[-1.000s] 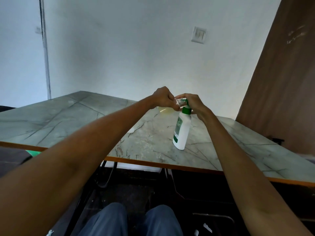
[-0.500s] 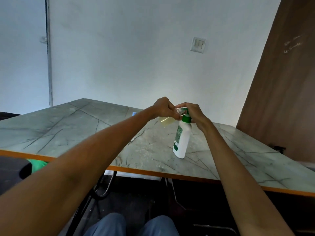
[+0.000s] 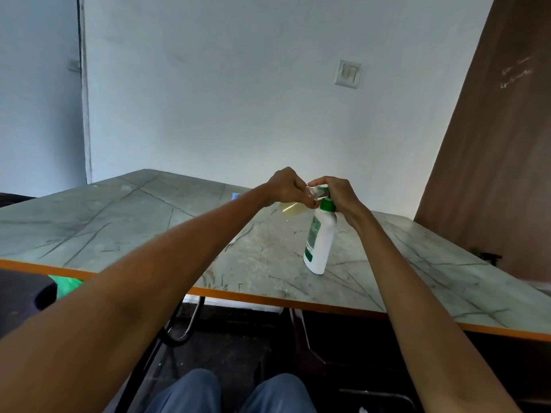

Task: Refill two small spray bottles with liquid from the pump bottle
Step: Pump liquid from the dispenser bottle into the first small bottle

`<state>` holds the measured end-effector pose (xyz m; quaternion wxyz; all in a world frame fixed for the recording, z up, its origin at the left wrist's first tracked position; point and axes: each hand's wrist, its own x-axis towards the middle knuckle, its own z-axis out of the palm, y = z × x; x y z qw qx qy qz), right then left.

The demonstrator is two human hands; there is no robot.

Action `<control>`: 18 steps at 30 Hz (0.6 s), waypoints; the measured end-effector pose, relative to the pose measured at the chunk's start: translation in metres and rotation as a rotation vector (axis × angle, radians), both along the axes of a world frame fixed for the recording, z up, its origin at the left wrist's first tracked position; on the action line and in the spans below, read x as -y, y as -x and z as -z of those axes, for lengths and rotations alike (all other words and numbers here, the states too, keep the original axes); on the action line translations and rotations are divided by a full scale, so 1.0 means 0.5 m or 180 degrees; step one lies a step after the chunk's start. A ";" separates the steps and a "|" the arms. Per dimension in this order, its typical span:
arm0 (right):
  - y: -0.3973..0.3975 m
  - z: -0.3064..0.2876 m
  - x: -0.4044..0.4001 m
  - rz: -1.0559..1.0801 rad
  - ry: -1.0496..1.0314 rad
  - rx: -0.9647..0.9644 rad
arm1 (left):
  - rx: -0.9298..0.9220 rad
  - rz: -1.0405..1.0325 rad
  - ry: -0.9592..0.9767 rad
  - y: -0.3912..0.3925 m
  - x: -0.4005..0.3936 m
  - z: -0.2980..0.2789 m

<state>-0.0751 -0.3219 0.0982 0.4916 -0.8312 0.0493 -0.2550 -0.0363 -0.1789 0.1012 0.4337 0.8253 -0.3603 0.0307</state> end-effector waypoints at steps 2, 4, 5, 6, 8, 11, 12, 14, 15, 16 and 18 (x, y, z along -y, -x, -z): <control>0.001 -0.007 -0.003 -0.0025 -0.0044 -0.0047 | 0.0020 -0.0021 0.0011 0.002 0.000 -0.006; 0.003 -0.009 -0.005 -0.0036 -0.0059 -0.0093 | 0.0074 -0.0029 -0.0045 -0.001 0.000 -0.010; 0.002 -0.008 -0.005 -0.0041 -0.0088 -0.0097 | 0.0090 -0.0028 -0.0066 -0.003 0.000 -0.010; 0.002 -0.008 -0.004 -0.0049 -0.0113 -0.0081 | 0.0094 -0.0023 -0.0068 -0.004 0.000 -0.009; 0.000 -0.006 -0.003 -0.0047 -0.0027 -0.0057 | 0.0091 -0.0017 -0.0048 -0.004 0.000 -0.004; 0.000 0.006 -0.001 -0.0013 0.0073 -0.0055 | 0.0111 -0.0015 -0.0117 -0.009 0.004 0.003; -0.001 0.008 -0.001 -0.0018 0.0069 -0.0049 | 0.0114 -0.0016 -0.0123 -0.009 0.004 0.004; -0.002 0.007 0.000 -0.0019 0.0065 -0.0064 | 0.0101 -0.0012 -0.0106 -0.008 0.003 0.004; -0.002 0.006 0.000 -0.0012 0.0054 -0.0070 | 0.0102 -0.0013 -0.0104 -0.007 0.002 0.003; -0.003 0.005 0.000 -0.0005 0.0016 -0.0063 | 0.0105 -0.0012 -0.0105 -0.007 0.002 0.002; -0.005 0.003 0.000 -0.0002 -0.0131 -0.0027 | 0.0080 -0.0008 -0.0065 -0.004 0.001 0.000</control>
